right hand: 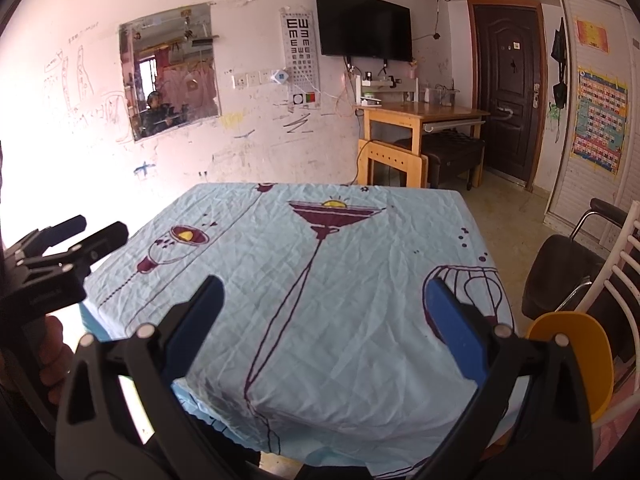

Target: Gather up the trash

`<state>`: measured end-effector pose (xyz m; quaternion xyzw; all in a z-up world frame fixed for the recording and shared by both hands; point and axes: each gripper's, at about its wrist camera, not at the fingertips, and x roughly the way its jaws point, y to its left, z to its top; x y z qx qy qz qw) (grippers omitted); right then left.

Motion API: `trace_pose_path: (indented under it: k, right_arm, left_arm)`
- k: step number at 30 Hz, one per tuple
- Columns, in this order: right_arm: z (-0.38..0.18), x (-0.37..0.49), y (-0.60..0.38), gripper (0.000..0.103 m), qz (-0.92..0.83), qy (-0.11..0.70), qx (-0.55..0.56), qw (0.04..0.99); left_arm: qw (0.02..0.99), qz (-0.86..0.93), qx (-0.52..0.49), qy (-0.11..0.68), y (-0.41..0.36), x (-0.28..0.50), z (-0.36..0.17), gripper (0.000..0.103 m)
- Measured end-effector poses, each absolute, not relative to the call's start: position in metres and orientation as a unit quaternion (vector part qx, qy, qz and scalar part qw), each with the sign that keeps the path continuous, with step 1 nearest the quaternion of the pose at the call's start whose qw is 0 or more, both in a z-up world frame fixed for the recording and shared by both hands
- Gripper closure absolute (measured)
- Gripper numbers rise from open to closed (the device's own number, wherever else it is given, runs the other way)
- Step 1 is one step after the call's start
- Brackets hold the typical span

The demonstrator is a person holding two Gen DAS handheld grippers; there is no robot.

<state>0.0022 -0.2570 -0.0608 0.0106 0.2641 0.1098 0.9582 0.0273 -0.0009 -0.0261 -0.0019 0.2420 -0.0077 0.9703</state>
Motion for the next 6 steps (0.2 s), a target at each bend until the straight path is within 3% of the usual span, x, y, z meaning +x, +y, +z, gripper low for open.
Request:
trace_pose_path:
  k: [6]
  right_arm:
    - [-0.0611, 0.0035, -0.2566, 0.006, 0.109, 0.265, 0.011, 0.958]
  left_arm:
    - [0.969, -0.015, -0.002, 0.246, -0.0017, 0.0306, -0.0261, 0.007]
